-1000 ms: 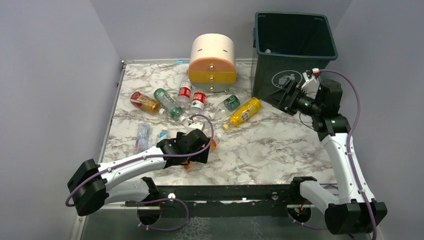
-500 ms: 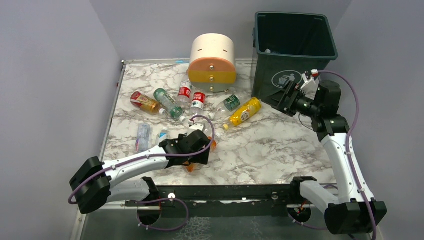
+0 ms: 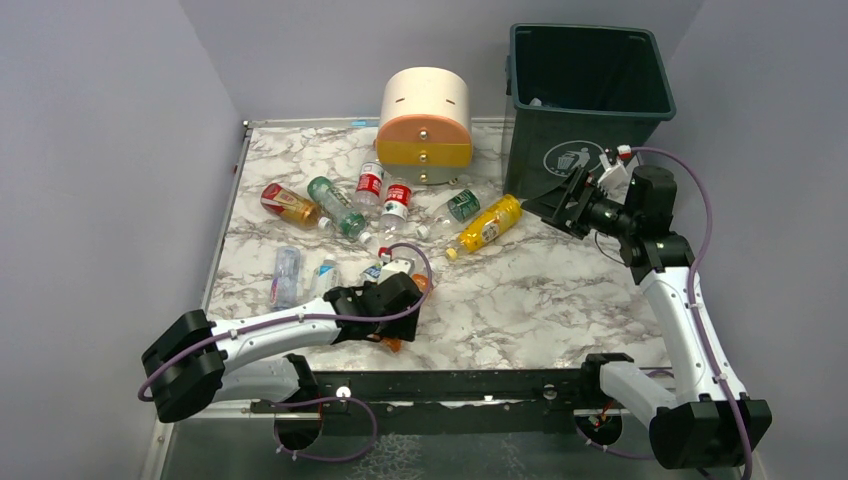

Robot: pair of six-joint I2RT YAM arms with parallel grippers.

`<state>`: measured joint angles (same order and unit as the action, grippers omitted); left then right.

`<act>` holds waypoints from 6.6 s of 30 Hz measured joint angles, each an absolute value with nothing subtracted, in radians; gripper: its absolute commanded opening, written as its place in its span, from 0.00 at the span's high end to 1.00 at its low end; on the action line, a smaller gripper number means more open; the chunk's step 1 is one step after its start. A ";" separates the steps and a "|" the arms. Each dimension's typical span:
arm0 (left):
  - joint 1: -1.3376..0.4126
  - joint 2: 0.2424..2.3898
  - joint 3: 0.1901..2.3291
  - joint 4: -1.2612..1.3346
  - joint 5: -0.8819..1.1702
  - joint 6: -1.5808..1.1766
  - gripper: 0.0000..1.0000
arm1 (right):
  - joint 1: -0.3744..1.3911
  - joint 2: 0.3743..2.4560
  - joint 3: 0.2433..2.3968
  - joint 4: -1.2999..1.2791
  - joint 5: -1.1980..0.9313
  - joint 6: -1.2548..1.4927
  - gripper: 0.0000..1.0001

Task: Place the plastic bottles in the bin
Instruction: Pick up the plastic bottle at the center of the board, then place the plastic bottle in the trash bin.

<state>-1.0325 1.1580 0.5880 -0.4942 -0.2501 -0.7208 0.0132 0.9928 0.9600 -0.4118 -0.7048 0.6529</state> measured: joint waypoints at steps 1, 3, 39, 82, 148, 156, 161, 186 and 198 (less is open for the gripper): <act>-1.036 1.158 0.588 -0.494 -0.248 -0.724 0.29 | 0.013 0.993 0.960 -0.412 -0.705 0.653 0.04; -1.038 1.158 0.588 -0.491 -0.245 -0.730 0.33 | 0.013 0.993 0.959 -0.412 -0.705 0.653 0.04; -1.108 1.082 0.718 -0.477 -0.197 -0.725 0.47 | 0.013 1.029 0.882 -0.399 -0.752 0.653 0.04; -1.176 1.092 0.844 -0.390 -0.180 -0.694 0.47 | 0.432 1.207 0.788 -0.212 -0.722 0.789 0.04; -1.198 0.692 0.908 -0.496 -0.224 -0.626 0.01 | 0.485 1.480 1.275 -0.264 -0.568 0.801 0.38; -1.198 0.781 0.968 -0.499 -0.239 -0.516 0.01 | 0.458 1.655 1.626 -0.302 -0.547 0.766 0.37; -1.196 0.821 1.000 -0.465 -0.236 -0.462 0.01 | 0.361 1.726 1.763 -0.302 -0.556 0.769 0.37; -0.954 0.946 0.961 -0.345 0.035 -0.415 0.01 | -0.290 1.779 1.968 -0.138 -0.686 0.919 0.29; -0.920 0.969 0.957 -0.340 0.057 -0.407 0.01 | -0.288 1.949 2.073 -0.130 -0.686 0.923 0.02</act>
